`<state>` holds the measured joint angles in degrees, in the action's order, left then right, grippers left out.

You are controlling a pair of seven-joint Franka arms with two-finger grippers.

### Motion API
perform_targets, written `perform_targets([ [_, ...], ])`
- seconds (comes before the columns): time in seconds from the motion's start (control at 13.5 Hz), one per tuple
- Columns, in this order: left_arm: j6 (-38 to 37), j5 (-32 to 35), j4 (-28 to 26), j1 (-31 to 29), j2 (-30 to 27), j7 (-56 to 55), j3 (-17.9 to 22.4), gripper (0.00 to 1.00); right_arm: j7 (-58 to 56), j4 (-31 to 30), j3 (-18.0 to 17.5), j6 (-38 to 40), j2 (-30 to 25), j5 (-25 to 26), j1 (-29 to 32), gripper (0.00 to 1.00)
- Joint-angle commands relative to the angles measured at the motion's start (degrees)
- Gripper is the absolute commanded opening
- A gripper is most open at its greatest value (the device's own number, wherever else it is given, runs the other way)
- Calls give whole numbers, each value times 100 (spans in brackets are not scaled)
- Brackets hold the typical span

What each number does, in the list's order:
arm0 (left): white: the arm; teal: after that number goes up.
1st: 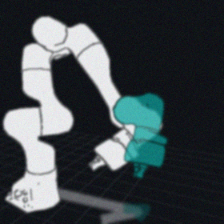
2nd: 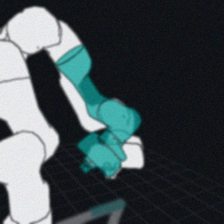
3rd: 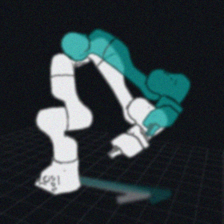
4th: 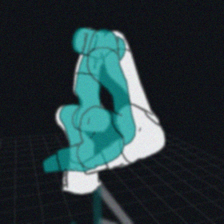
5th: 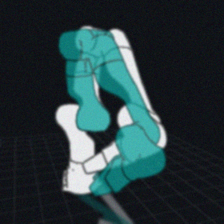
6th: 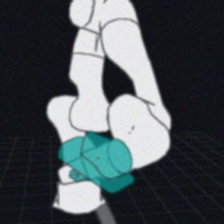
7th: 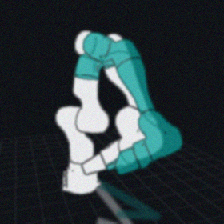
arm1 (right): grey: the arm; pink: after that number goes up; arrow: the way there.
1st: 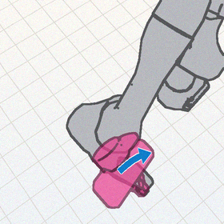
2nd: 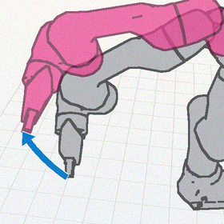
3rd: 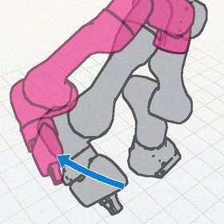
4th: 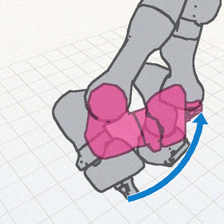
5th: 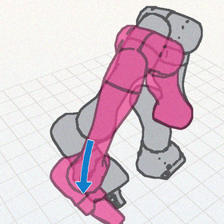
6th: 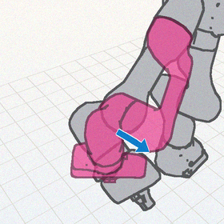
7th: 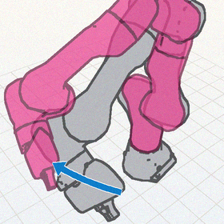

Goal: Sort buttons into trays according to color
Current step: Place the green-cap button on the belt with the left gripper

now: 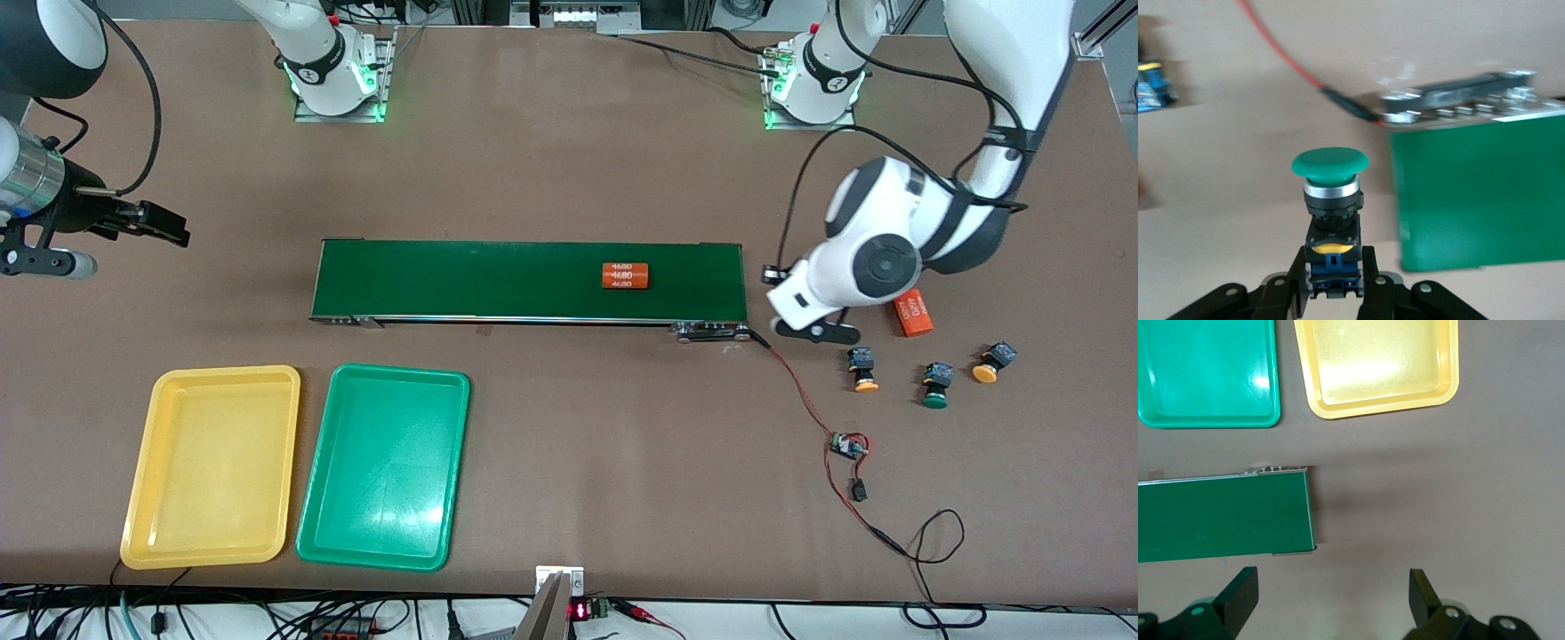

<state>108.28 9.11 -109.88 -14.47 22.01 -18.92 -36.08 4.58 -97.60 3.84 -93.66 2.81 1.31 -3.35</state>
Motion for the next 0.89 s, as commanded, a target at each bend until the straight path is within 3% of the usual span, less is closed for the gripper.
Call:
perform_targets([
  [0.0,131,38,10,311,258,-724,-294,8,69,-5,12,24,-9,-78,-25,100],
  [0.3,676,56,-191,708,514,-1474,-285,11,69,-14,12,32,-9,-78,-25,100],
  [0.37,712,56,-192,718,523,-1509,-285,17,69,-14,12,32,-17,-78,-25,100],
  [0.44,712,56,-192,726,532,-1510,-285,37,69,-14,12,32,-17,-78,-25,100],
  [0.52,721,64,-148,709,532,-1510,-277,89,69,-14,12,32,-17,-78,-25,100],
  [0.59,704,65,-104,631,497,-1518,-294,100,69,-14,3,32,-17,-78,-25,100],
  [0.81,223,56,412,490,444,-1493,-285,100,69,-14,3,32,-17,-78,-25,100],
])
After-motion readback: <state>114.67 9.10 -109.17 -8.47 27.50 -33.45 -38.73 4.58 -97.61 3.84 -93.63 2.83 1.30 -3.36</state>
